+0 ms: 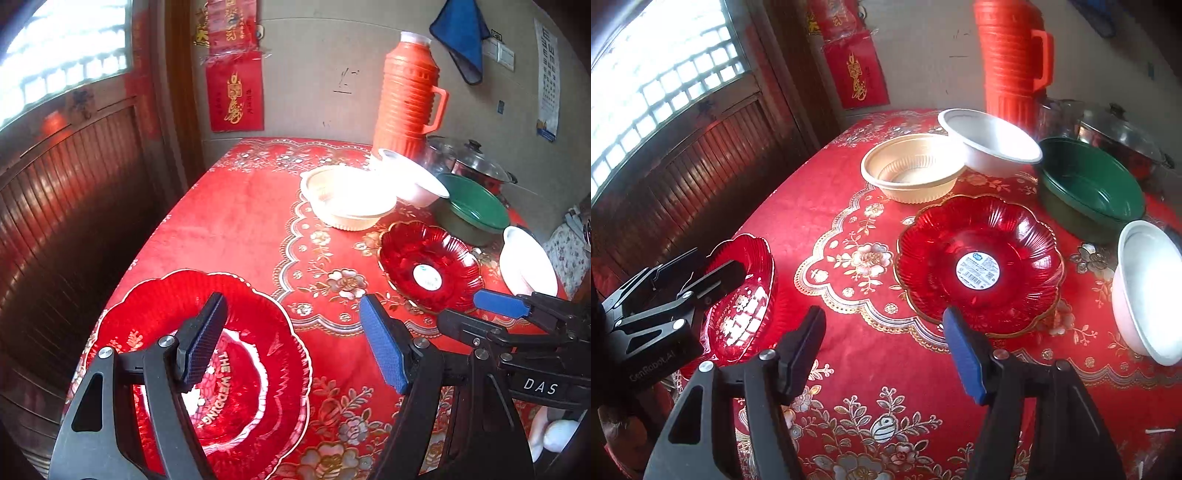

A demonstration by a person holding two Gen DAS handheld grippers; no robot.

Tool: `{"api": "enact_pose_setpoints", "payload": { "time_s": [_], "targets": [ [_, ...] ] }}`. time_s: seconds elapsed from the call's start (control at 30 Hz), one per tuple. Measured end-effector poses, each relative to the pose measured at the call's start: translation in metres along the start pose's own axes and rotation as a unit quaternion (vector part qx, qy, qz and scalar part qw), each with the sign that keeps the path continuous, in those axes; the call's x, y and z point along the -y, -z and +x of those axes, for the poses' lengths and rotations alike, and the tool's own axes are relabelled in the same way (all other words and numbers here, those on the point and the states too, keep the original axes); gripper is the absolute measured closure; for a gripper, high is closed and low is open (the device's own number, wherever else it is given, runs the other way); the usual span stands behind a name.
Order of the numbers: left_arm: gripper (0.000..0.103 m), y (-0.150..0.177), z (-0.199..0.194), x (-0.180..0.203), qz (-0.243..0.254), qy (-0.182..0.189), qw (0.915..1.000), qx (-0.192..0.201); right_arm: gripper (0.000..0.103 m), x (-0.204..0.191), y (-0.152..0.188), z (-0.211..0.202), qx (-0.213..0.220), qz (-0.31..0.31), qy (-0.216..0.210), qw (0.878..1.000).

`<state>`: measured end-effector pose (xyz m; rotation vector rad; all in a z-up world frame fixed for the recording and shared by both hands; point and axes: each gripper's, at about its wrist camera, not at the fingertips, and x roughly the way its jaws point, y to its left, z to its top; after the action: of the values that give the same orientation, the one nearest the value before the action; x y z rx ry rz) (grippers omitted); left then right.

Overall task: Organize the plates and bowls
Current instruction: 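Move the left tool to the smaller red plate with the white sticker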

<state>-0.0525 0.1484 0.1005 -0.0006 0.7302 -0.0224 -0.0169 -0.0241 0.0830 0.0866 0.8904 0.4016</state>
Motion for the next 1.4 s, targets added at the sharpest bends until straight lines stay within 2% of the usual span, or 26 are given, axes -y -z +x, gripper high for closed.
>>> {"api": "enact_pose_setpoints", "payload": {
  "time_s": [0.33,0.6,1.1,1.4],
  "targets": [
    [0.028,-0.009,0.020,0.045,0.021,0.037,0.9989,-0.020,0.036,0.038,0.003,-0.014,0.007,0.036,0.018,0.999],
    [0.028,-0.014,0.039,0.072,0.036,0.045,0.9977,-0.036,0.034,0.063,0.005,-0.019,0.009,0.057,0.035,0.998],
    [0.028,-0.020,0.064,0.089,0.037,0.040,0.9971,-0.054,0.030,0.089,0.007,-0.019,0.012,0.085,0.043,0.995],
    [0.028,-0.035,0.082,0.084,0.015,0.032,0.9971,-0.067,0.030,0.100,0.000,-0.014,0.007,0.097,0.045,0.994]
  ]
}}
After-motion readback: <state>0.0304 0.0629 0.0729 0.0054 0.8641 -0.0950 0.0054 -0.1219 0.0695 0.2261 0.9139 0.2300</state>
